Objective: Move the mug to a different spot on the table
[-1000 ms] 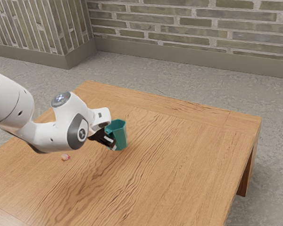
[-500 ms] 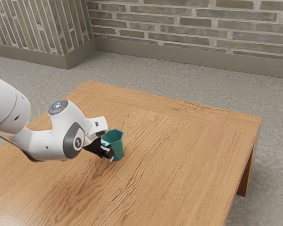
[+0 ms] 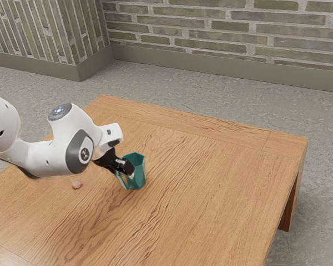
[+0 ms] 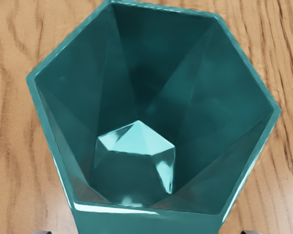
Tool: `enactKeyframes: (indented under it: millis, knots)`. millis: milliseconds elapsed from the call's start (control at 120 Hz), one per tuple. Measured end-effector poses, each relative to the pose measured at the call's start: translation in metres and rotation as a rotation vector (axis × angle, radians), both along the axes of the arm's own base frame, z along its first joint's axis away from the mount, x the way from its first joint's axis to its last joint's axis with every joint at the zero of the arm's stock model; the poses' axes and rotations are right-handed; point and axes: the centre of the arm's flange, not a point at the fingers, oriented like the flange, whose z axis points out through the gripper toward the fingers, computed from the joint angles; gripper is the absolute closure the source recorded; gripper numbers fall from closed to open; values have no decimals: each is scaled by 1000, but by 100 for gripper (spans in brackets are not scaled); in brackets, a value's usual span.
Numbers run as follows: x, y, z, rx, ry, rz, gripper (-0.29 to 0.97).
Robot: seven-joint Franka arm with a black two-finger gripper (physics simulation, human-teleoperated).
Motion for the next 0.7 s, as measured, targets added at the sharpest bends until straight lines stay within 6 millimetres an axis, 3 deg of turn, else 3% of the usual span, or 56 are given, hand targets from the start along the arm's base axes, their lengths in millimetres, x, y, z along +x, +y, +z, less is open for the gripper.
enactKeyframes:
  millis: [100, 133, 208, 300, 375, 542, 700]
  knots:
    - [-4, 0, 40, -27, 3, -20, 11]
    - [4, 0, 59, -31, 3, -39, 10]
    - [35, 5, 126, -23, -12, -80, 7]
    - [73, 29, 213, 3, -26, -92, 6]
    - [94, 51, 260, 36, -3, -87, 4]
    - [86, 72, 282, 62, 132, -79, 3]
    - [77, 73, 267, 54, 250, -82, 3]
